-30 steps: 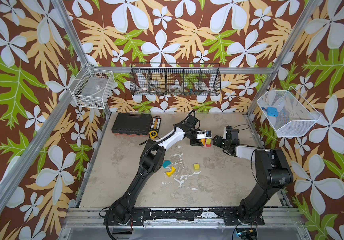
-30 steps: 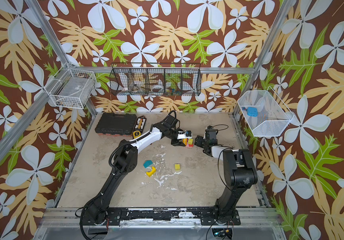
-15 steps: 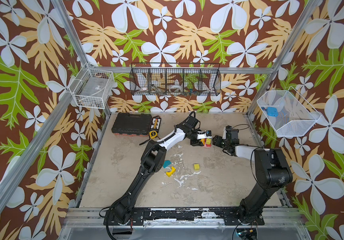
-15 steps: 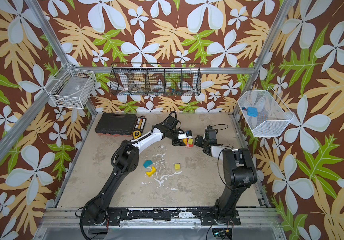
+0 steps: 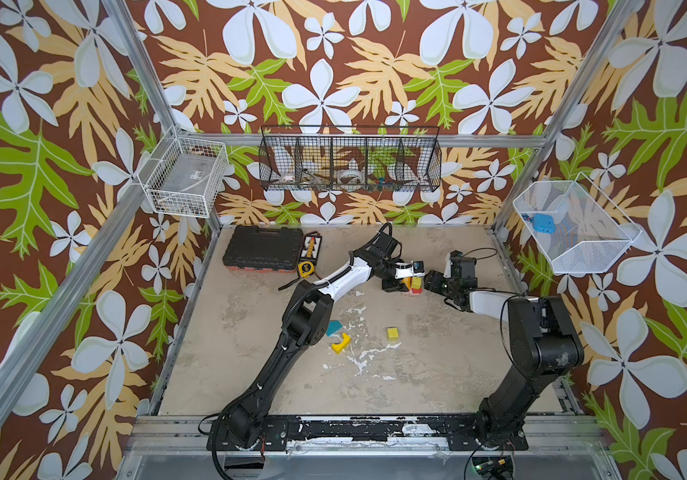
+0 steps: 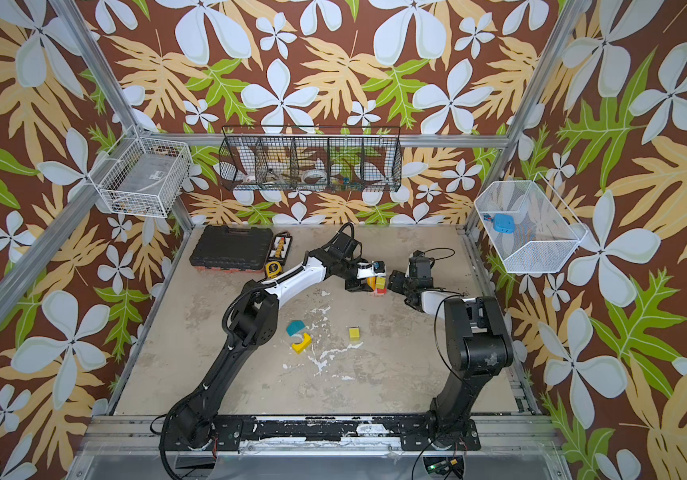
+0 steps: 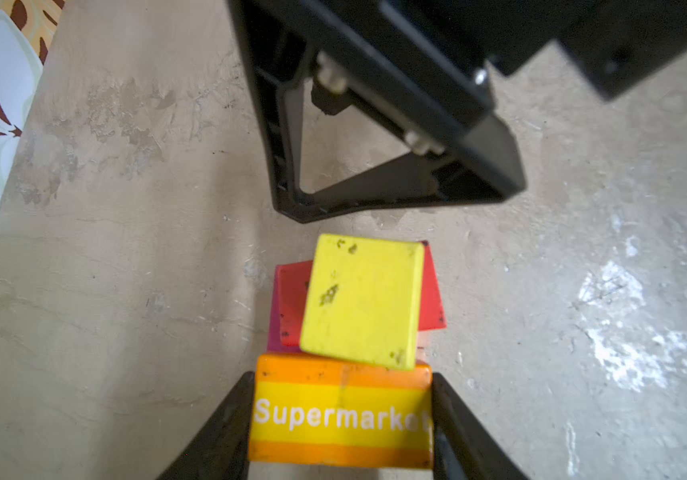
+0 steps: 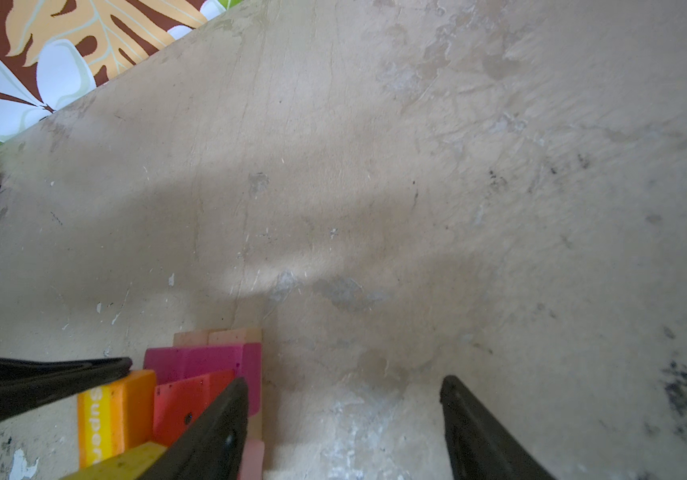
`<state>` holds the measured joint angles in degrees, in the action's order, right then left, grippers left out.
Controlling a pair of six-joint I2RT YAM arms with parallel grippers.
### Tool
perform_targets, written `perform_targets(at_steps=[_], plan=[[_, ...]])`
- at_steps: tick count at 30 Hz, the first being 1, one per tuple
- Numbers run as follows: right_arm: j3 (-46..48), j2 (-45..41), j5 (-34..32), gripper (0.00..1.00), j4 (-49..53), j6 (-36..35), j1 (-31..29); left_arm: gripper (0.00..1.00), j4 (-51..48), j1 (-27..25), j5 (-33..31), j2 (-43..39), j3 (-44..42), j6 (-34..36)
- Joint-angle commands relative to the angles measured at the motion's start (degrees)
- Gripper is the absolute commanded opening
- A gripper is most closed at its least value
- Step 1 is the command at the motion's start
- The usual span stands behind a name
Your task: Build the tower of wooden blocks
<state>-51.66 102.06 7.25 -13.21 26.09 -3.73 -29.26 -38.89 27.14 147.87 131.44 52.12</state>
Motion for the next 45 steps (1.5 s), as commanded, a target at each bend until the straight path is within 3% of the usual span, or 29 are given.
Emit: perform_targets(at_steps=[1, 16, 17, 18, 28, 34, 38, 41, 43, 45], plan=[[-0.4, 0.3, -0.3, 0.73, 0.7, -0.4, -0.1, 0.39, 1.2, 0.0, -0.5, 0.0, -0.2, -0.7], [-0.4, 0.3, -0.4, 0.73, 0.7, -0.4, -0.1, 0.71, 5.3, 0.0, -1.6, -1.9, -3.5, -3.5], [-0.3, 0.3, -0.4, 0.73, 0.7, -0.4, -0.1, 0.94, 5.3, 0.0, -1.7, -2.0, -3.6, -3.4], [-0.4, 0.3, -0.4, 0.73, 0.7, -0.4, -0.1, 1.00, 5.4, 0.0, -1.9, -2.1, -3.7, -3.5], [-0.5, 0.3, -0.8, 0.73, 1.0, -0.3, -0.1, 1.00, 6.1, 0.0, -1.7, -6.1, -7.4, -6.3], [-0.9, 0.7, -1.4, 0.73, 1.7, -0.1, 0.0, 1.00, 12.6, 0.0, -0.9, -19.0, -24.3, -10.1], [-0.9, 0.8, -1.5, 0.73, 1.8, 0.0, 0.0, 1.00, 26.6, 0.0, -5.7, -30.3, -41.3, -19.1], [-1.0, 0.8, -1.5, 0.73, 2.0, 0.0, 0.0, 1.00, 42.8, 1.7, -14.9, -37.2, -52.8, -34.4], [-1.2, 0.9, -1.4, 0.73, 2.0, 0.0, 0.0, 1.00, 47.2, 5.3, -13.6, -37.8, -54.4, -46.9], [-1.3, 1.1, -1.3, 0.73, 2.0, -0.1, 0.0, 1.00, 47.4, 9.5, -7.8, -34.5, -51.0, -58.0]])
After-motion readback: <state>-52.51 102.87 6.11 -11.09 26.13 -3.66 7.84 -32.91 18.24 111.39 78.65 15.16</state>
